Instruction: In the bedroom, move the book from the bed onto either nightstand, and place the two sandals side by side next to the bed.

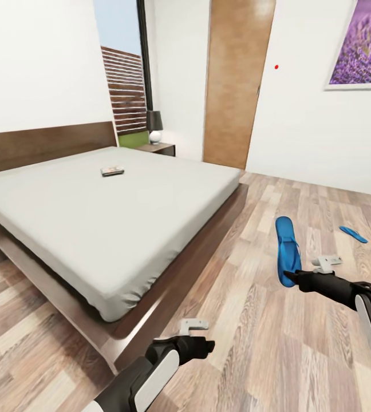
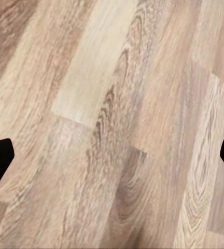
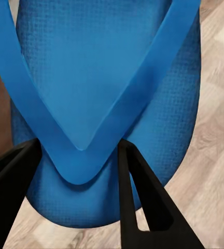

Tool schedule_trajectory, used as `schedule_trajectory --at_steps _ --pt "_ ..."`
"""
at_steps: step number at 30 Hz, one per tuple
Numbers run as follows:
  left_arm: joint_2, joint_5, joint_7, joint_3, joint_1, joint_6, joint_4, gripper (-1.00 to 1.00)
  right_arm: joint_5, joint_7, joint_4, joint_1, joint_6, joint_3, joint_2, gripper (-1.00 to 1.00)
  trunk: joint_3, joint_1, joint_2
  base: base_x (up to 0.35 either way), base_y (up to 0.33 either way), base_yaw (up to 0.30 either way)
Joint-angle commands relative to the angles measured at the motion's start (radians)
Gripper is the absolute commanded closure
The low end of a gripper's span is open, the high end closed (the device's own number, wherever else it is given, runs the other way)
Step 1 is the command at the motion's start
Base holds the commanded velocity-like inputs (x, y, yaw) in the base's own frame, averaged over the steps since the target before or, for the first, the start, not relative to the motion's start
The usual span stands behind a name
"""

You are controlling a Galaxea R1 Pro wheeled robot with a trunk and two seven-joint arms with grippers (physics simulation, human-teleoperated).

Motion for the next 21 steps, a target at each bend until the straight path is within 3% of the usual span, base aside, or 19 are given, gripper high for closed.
schedule_trajectory --at_steps 1,8,14,21 --pt "0.000 0.011 0.010 -0.002 -0.001 0.001 -0.001 -1.00 0.000 0.009 0.000 -0.001 0.006 -0.001 0.000 1.00 -0.001 0.000 0.000 0.306 -0.201 -0.261" --pt "0.001 0.011 0.010 -0.001 -0.001 0.001 -0.001 -1.00 0.000 0.009 0.000 -0.001 0.006 0.002 0.002 1.00 -0.001 0.000 0.000 0.236 -0.167 -0.261" --pt "0.001 0.011 0.010 -0.001 -0.001 0.000 -0.001 -1.00 0.000 0.009 0.000 0.000 0.009 0.005 0.004 1.00 -0.001 0.000 0.000 0.047 -0.072 -0.261" --pt "0.000 0.011 0.010 -0.001 -0.001 0.001 -0.001 -1.00 0.000 0.009 0.000 0.002 0.010 0.006 0.003 1.00 -0.001 0.000 0.000 0.009 -0.256 -0.251"
